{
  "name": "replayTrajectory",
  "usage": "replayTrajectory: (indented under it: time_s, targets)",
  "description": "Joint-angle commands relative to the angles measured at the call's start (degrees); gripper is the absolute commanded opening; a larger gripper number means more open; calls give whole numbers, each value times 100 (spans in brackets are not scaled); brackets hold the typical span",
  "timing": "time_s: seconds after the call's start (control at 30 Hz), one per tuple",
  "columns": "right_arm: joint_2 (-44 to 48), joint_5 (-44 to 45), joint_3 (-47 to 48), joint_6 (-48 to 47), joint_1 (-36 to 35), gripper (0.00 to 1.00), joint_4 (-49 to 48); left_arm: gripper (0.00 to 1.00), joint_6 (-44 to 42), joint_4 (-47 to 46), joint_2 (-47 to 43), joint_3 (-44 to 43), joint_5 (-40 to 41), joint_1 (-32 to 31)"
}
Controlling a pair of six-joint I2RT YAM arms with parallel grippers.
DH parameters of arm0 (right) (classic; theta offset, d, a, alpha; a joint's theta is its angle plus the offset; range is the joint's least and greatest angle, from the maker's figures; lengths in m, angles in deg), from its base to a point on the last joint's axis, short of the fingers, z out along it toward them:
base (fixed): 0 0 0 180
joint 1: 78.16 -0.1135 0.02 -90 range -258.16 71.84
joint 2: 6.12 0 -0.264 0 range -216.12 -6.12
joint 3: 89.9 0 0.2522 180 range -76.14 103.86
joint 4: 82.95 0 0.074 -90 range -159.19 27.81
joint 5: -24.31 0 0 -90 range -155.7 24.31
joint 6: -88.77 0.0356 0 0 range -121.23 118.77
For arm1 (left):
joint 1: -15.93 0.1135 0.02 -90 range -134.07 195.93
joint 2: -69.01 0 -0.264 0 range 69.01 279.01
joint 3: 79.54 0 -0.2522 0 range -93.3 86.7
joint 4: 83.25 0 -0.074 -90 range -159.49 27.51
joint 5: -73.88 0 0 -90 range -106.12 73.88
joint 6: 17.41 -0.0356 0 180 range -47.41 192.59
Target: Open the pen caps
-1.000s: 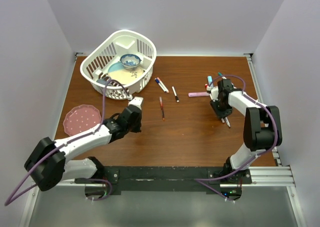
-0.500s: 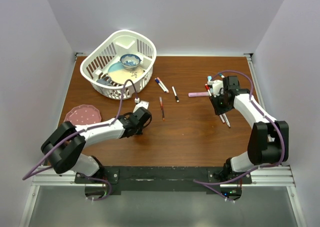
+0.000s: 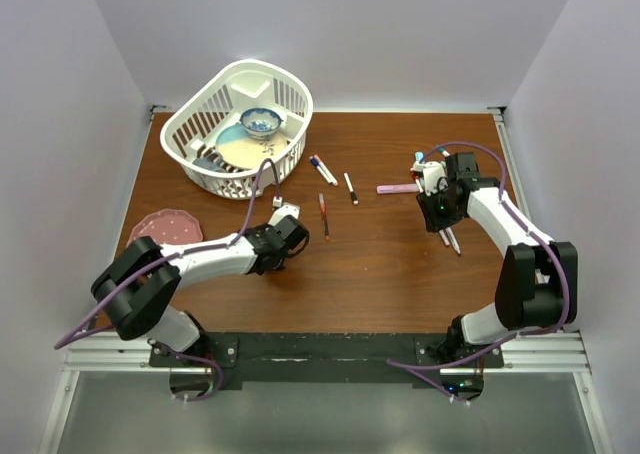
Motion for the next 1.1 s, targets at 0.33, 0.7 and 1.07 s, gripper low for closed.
replayTrajectory:
  time_s: [0.33,0.7,1.07]
  targets:
    - [299,-1164,128,-493,21,40,210,44,-71,94,-1290,-413,20,-204]
    - [721,-2059,75,-873,-1224,86,-386,85,-1406,-66,-3113,-641,-87,-151]
    - [-878,472,1295,2032,-3484,98,-1292,96,-2251,-715,-4035,308,1117,-38]
